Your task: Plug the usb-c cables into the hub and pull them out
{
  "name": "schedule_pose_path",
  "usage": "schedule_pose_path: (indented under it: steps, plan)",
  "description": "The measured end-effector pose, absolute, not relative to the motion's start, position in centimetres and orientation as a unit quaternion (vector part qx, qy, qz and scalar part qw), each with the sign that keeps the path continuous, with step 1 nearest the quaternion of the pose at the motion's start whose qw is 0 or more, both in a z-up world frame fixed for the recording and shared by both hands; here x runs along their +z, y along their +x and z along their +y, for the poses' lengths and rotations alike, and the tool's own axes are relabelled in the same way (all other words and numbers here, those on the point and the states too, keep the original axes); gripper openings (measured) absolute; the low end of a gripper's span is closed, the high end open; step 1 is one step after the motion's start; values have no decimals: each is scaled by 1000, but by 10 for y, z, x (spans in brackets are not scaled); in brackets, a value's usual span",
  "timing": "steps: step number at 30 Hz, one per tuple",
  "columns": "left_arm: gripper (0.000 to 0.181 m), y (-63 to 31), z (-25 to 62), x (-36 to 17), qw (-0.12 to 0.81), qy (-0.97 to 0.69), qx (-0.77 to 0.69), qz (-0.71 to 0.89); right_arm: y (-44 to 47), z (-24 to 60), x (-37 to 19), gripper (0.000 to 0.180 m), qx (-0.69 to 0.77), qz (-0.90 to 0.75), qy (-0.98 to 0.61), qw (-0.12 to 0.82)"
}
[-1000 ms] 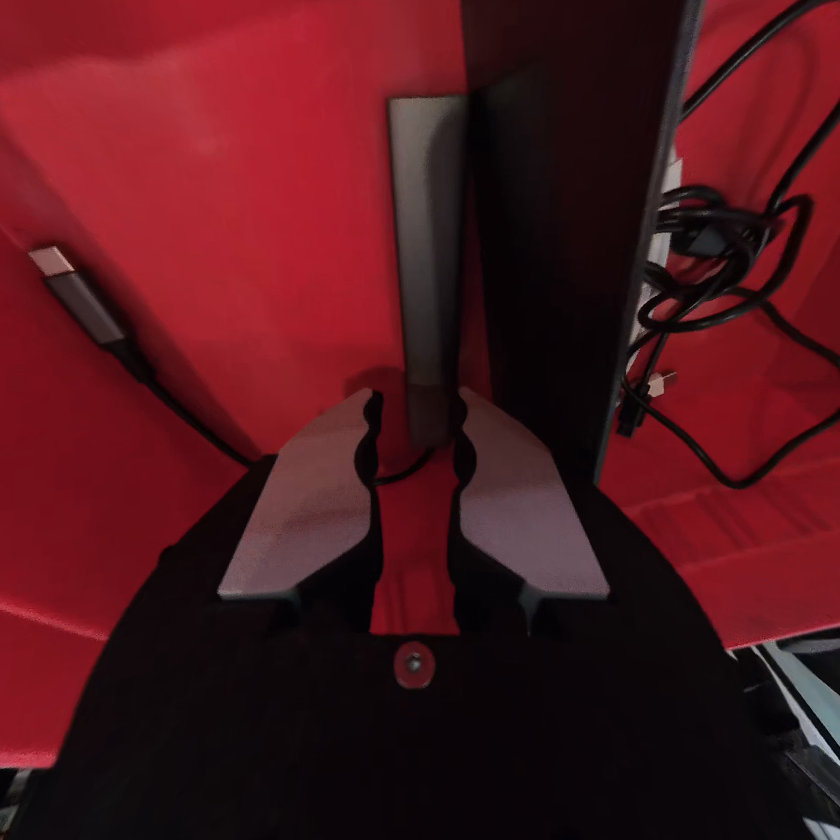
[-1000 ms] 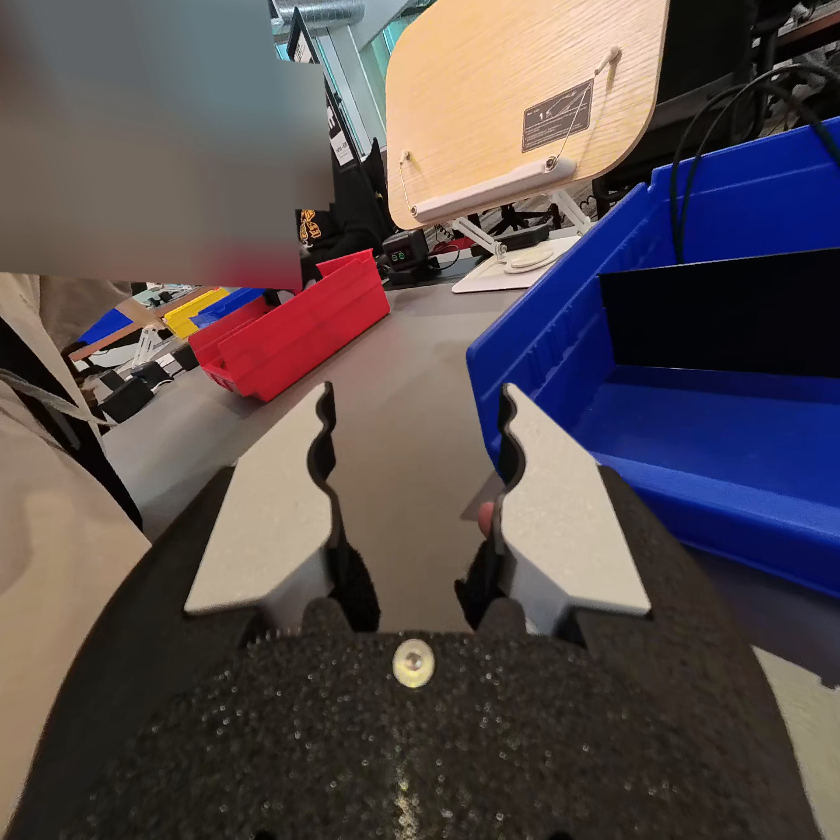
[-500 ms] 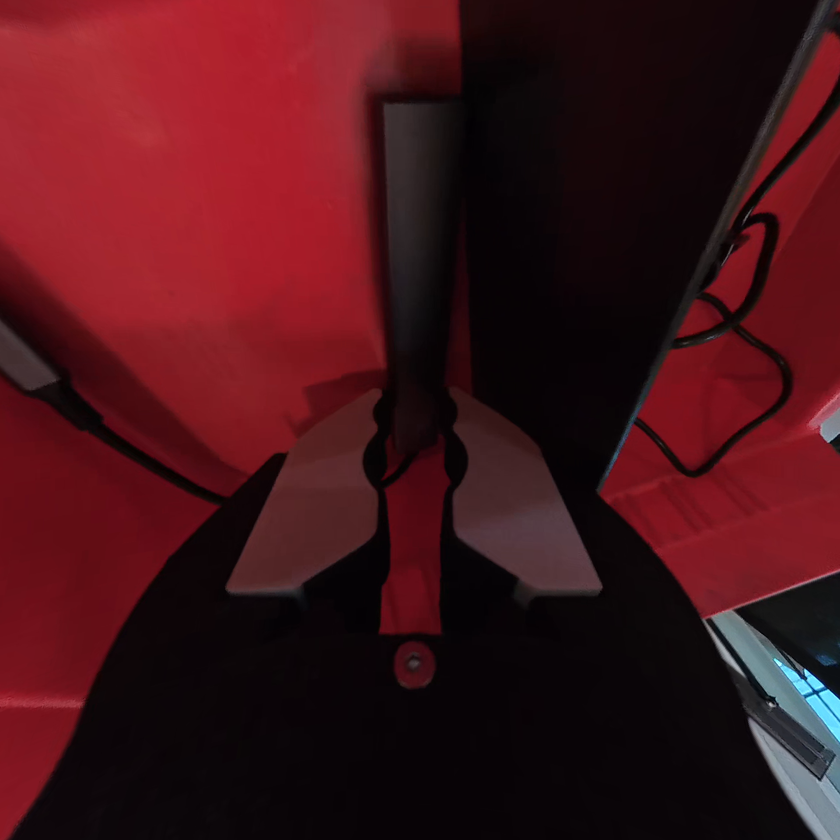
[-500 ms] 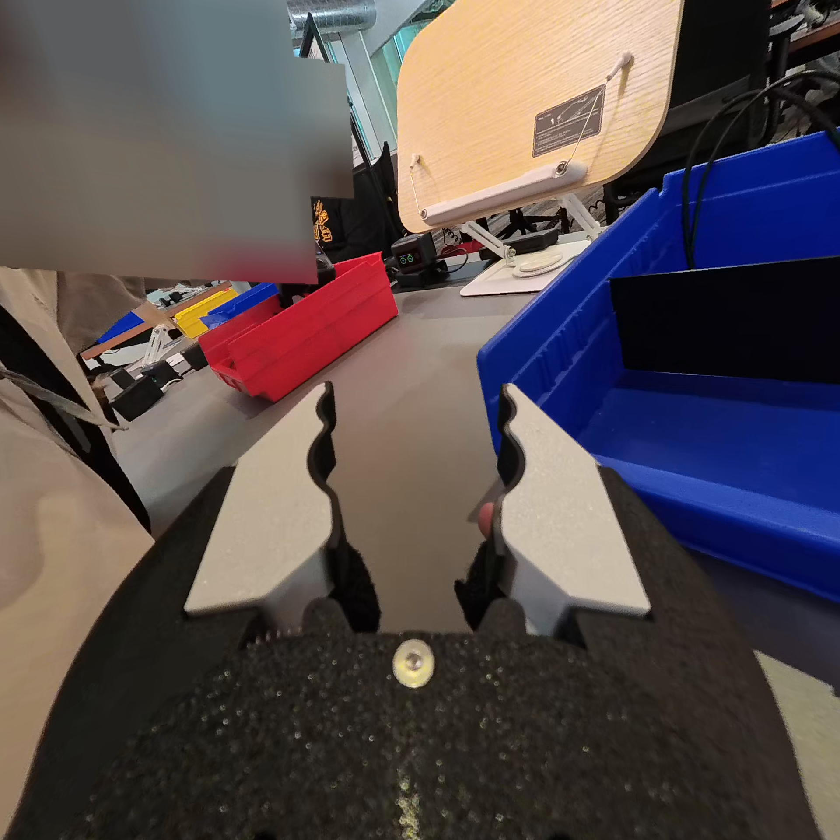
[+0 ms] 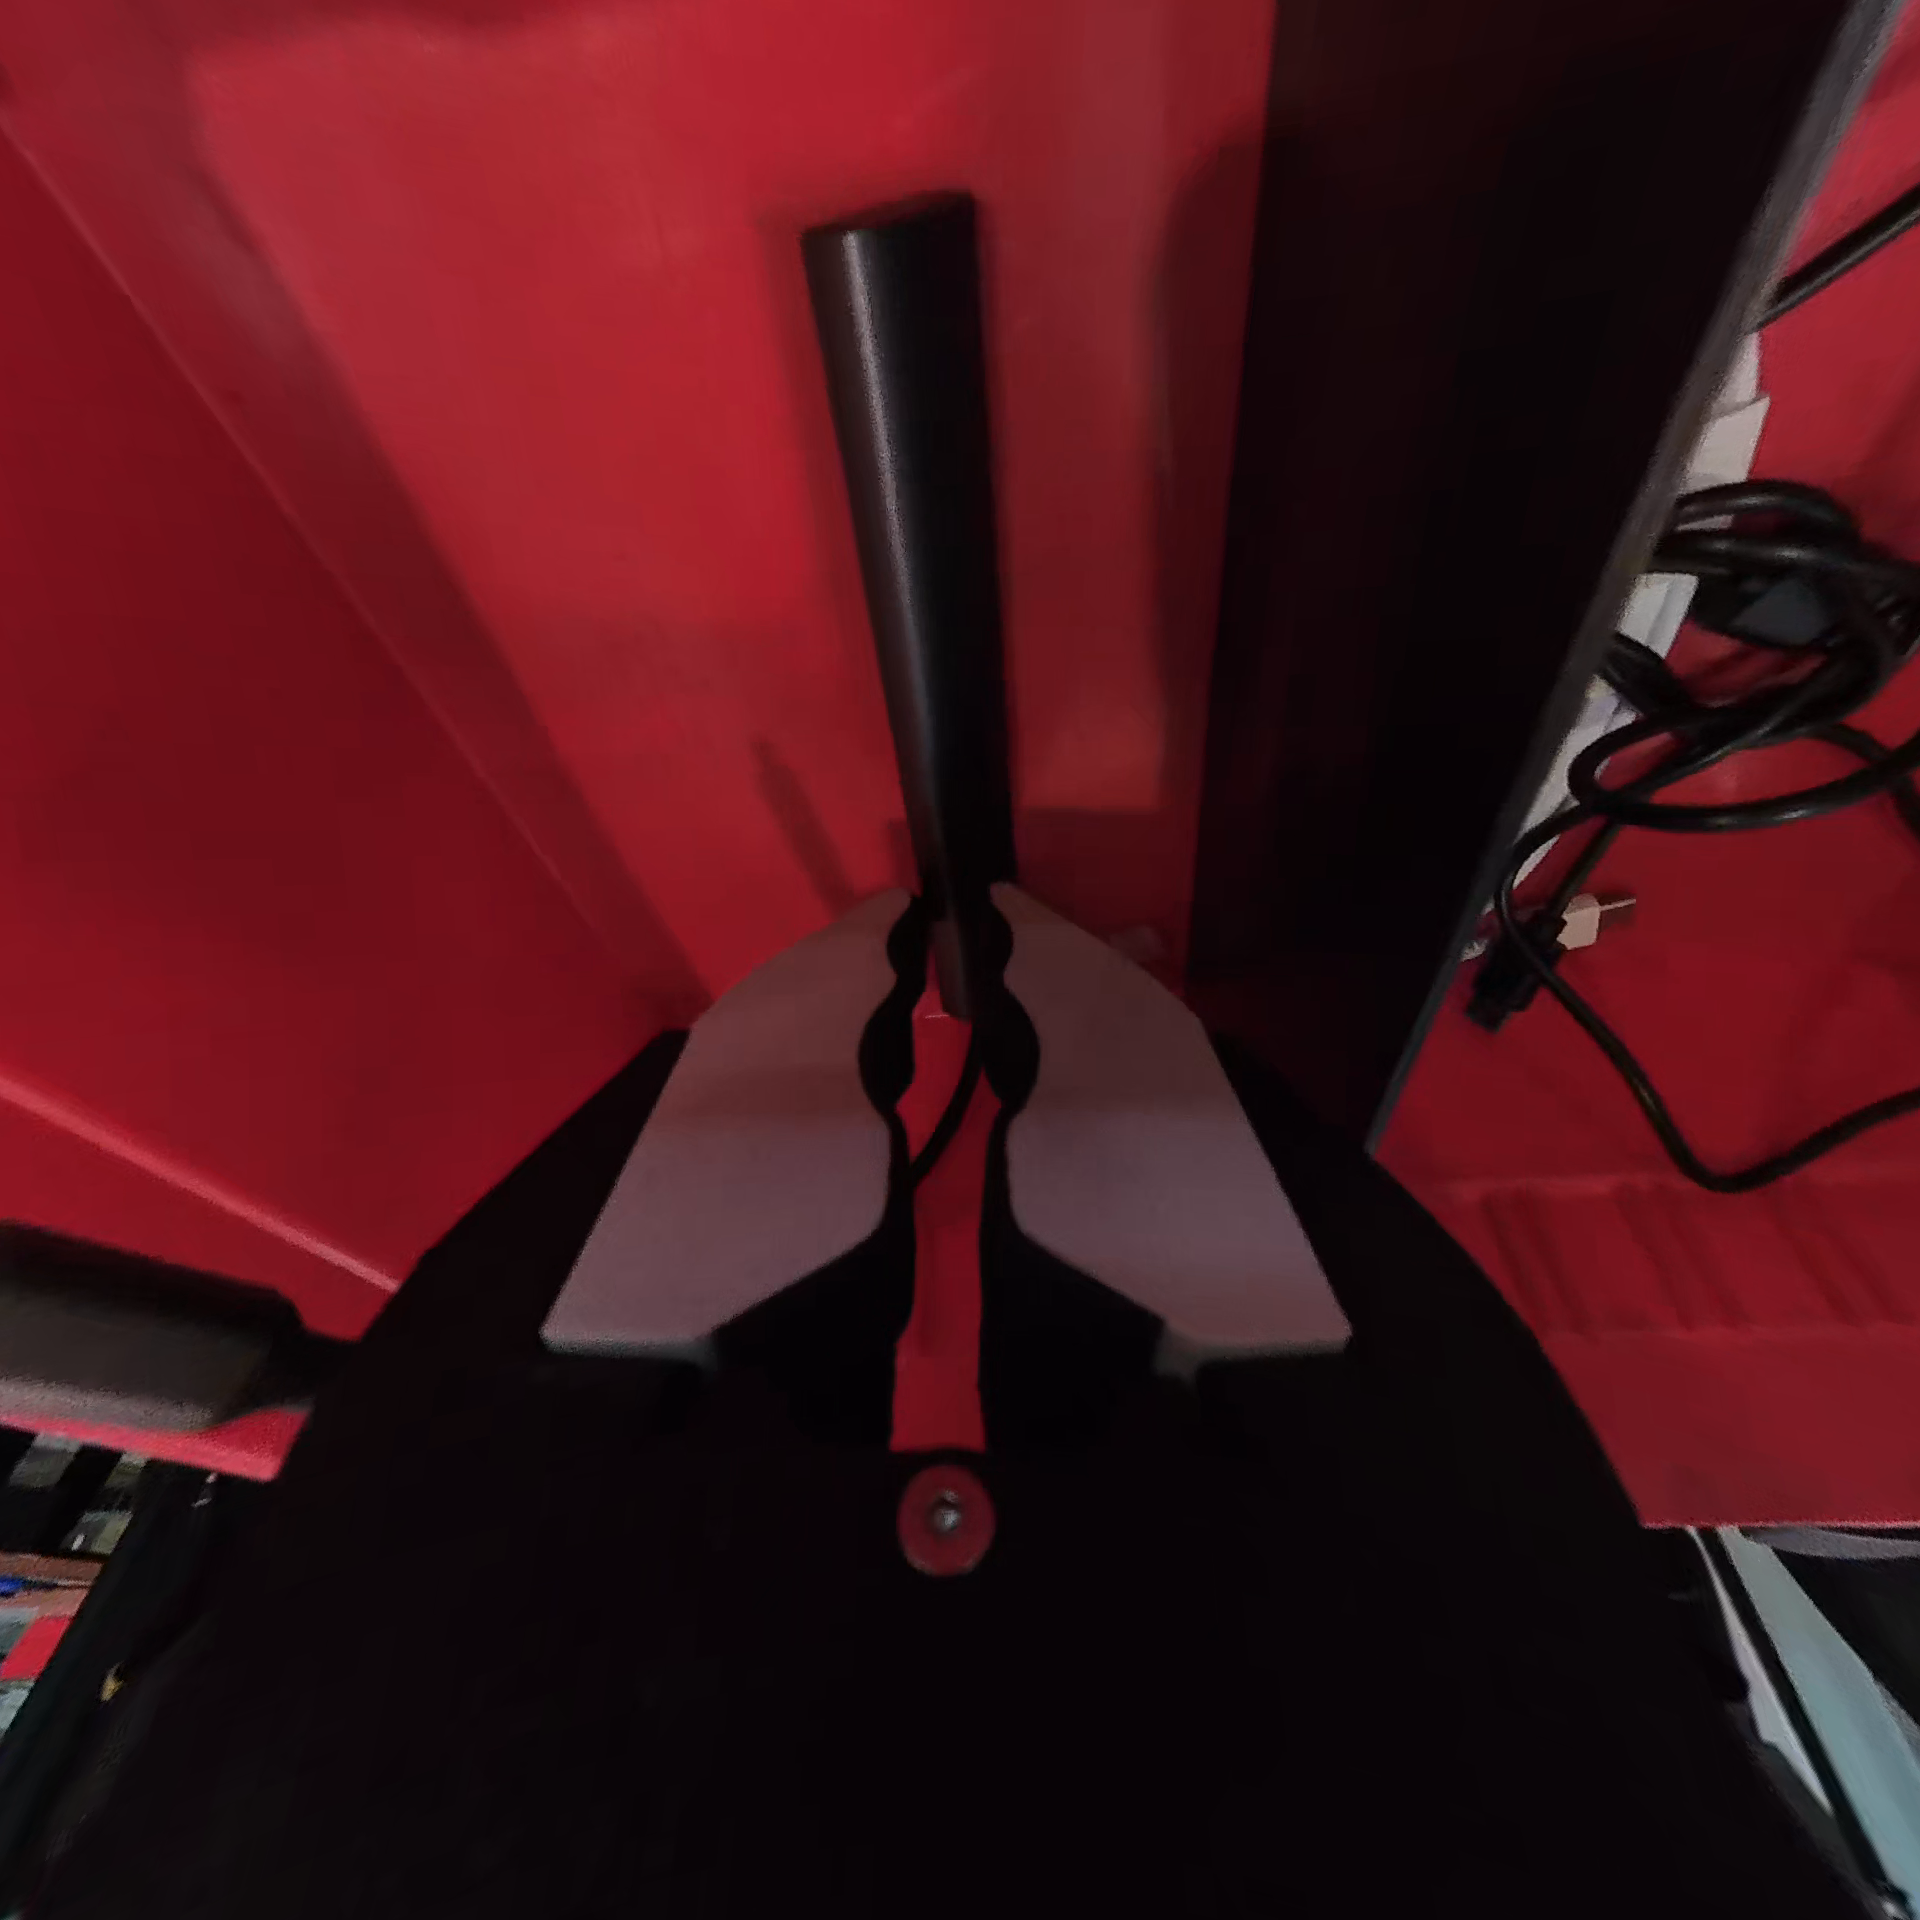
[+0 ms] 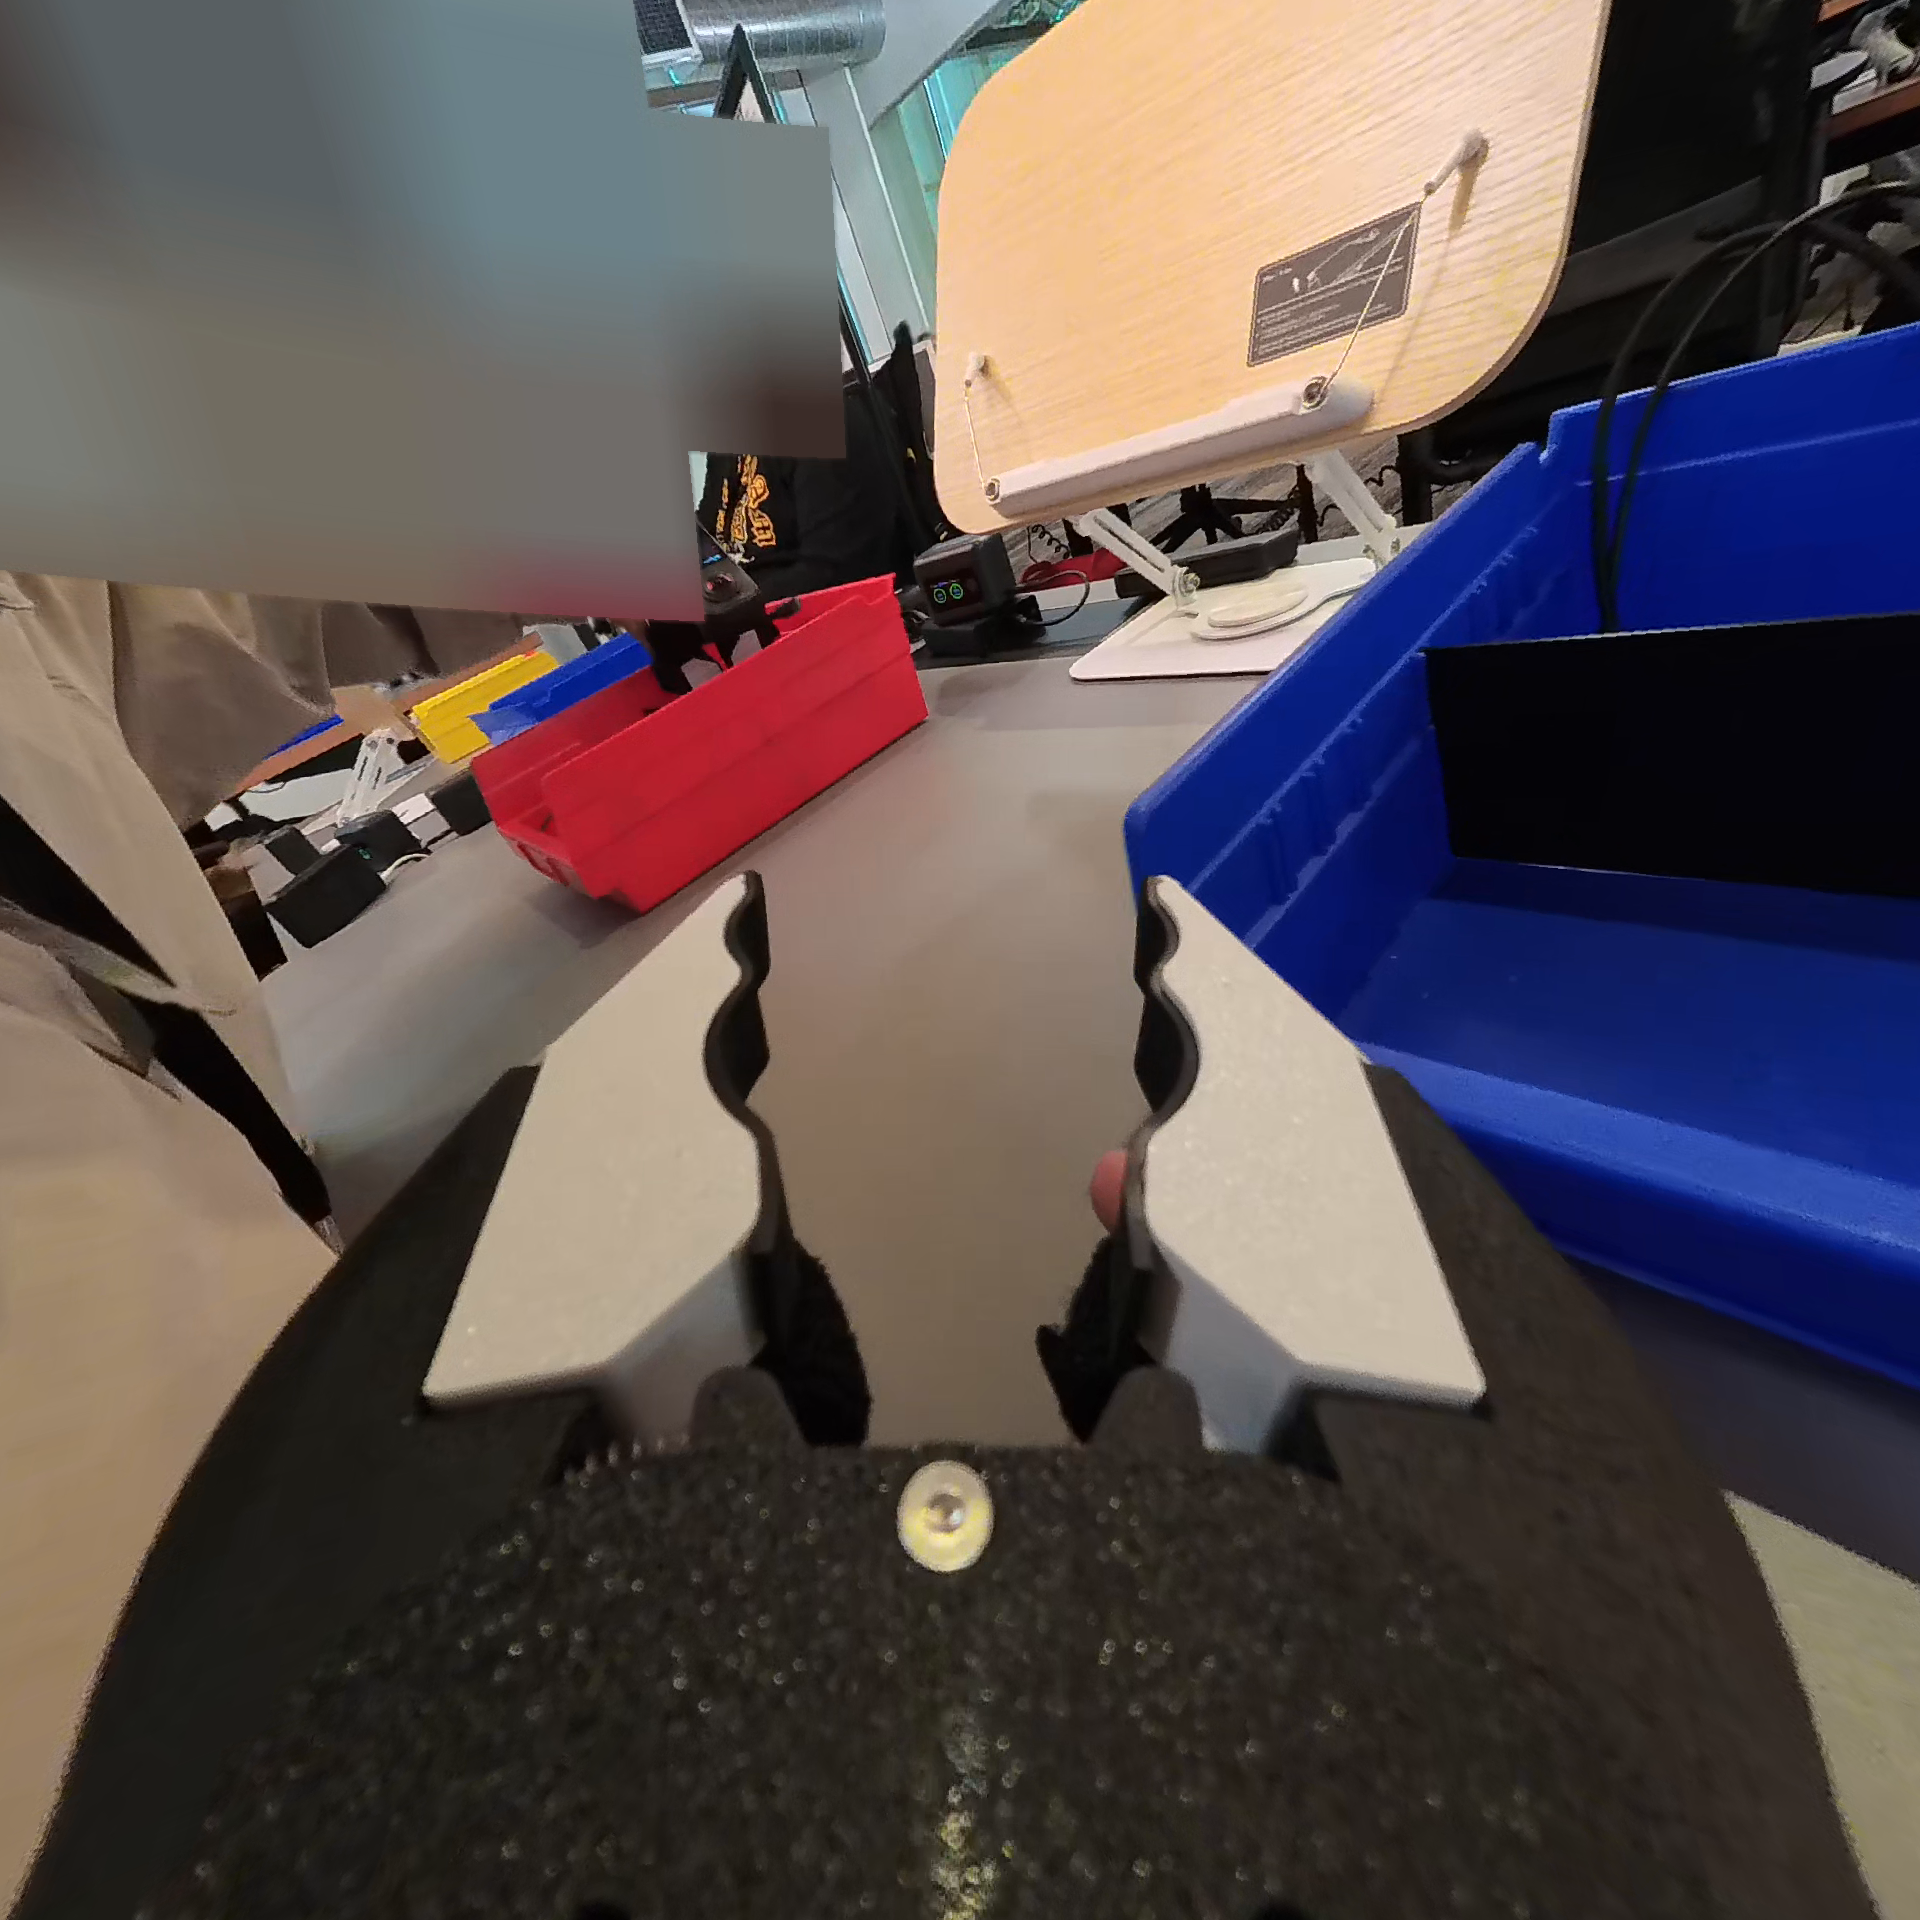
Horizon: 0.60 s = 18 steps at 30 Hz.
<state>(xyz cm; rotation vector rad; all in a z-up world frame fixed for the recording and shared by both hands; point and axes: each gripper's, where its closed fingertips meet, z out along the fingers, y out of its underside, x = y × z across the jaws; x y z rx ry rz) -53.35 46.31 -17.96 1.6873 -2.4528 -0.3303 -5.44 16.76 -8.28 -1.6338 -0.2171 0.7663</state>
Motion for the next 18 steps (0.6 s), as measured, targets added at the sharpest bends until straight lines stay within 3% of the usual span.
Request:
schedule_pose_path:
  steps: [8, 13, 15, 18]
  plan:
    - [0, -528, 479, -171, 0, 582, -162, -797, -59, 163, -80, 70, 337, -103, -706, 615]
    - [1, -524, 454, -174, 42, 647, -76, -758, -62, 160, -78, 70, 342, -108, -703, 615]
    - [26, -518, 452, -175, 47, 668, -50, -741, -64, 158, -76, 70, 345, -110, -700, 616]
    - [31, -518, 453, -181, 55, 653, -59, -753, -66, 155, -75, 70, 347, -114, -698, 615]
